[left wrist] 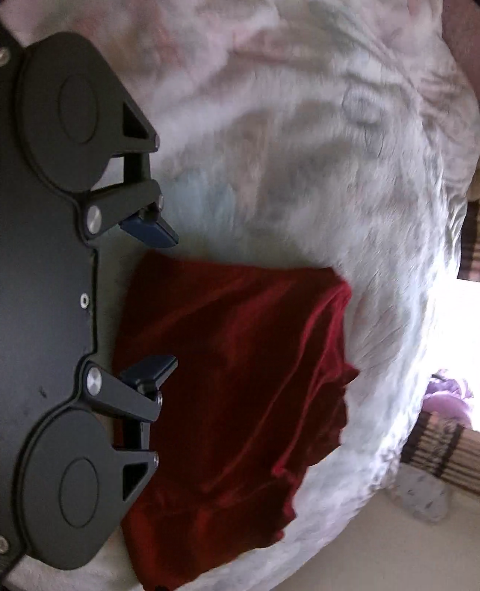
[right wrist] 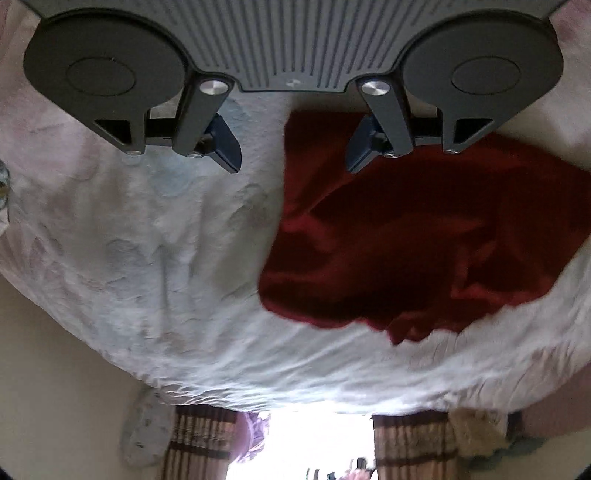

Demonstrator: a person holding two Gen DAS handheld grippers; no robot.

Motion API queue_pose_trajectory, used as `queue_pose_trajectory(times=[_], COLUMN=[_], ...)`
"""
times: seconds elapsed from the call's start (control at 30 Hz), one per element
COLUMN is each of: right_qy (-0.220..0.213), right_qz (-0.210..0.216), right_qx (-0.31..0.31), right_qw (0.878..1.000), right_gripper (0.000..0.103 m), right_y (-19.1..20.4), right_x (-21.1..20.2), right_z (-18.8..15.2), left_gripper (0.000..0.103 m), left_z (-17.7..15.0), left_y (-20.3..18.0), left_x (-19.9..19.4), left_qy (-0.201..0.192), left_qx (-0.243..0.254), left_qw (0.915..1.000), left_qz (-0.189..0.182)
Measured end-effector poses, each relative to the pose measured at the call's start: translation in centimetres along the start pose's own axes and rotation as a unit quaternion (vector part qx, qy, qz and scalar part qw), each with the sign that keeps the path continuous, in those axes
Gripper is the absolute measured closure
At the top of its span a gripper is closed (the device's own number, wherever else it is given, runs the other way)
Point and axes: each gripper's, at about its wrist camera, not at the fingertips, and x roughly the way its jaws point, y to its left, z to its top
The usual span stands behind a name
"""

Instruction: Fold small clothes

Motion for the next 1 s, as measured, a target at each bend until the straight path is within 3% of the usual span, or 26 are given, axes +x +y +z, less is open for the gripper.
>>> queue_pose_trajectory(times=[0.1,0.13,0.17,0.23,0.3,0.43,0.53,0.67,0.8,0.9,1.0], right_qy=[0.023,0.021,0.019,0.025,0.043,0.021,0.010,0.011,-0.002,0.047,0.099], right_qz=[-0.046,-0.041,-0.010,0.028,-0.005,0.033,0.046,0.057,0.078,0.074,0.075], right_qx=[-0.029,-0.039,-0.036,0.000,0.021,0.105,0.109,0.088,0.098,0.105,0.110], right_qw=[0.998,0.998,0.999,0.999,0.999,0.994,0.993,0.994,0.992,0.991,0.986], right_gripper=[0.032,0.059,0.101,0.100,0.100,0.100,0.101,0.101,0.100,0.100,0.098], right_y=[0.9,1.1,1.1,0.4,-0.4,-3.2,-3.7,-3.9,-5.1,-5.8,-5.9], right_x=[1.3,1.5,1.5,1.2,0.8,-1.9,-4.3,-7.5,-11.7,-13.7,-13.9], right_z=[-0.4,-0.5,-0.6,-0.8,-0.7,0.2,0.6,-0.1,-3.7,-7.4,-10.9], left_gripper=[0.038,0.042,0.048,0.100,0.098,0.098,0.098,0.098,0.098,0.097,0.094], left_z=[0.2,0.2,0.1,0.1,0.3,0.8,0.7,-0.9,-4.8,-9.2,-13.4], left_y=[-0.8,-0.9,-0.9,-0.4,0.7,1.5,1.3,0.3,0.7,0.8,1.3], left_x=[2.8,3.6,3.7,3.2,2.0,-1.7,-5.3,-8.9,-12.6,-15.4,-15.2], left_qy=[0.042,0.051,0.046,0.025,0.012,-0.018,-0.038,-0.041,-0.021,0.020,0.079], left_qx=[0.040,0.047,0.047,0.022,-0.018,-0.019,-0.019,0.015,0.006,0.003,-0.006], left_qw=[0.9982,0.9976,0.9978,0.9995,0.9997,0.9995,0.9986,0.9989,0.9996,0.9994,0.9963], left_qz=[-0.015,-0.003,0.002,-0.003,-0.015,-0.019,-0.032,-0.018,-0.021,-0.029,-0.033])
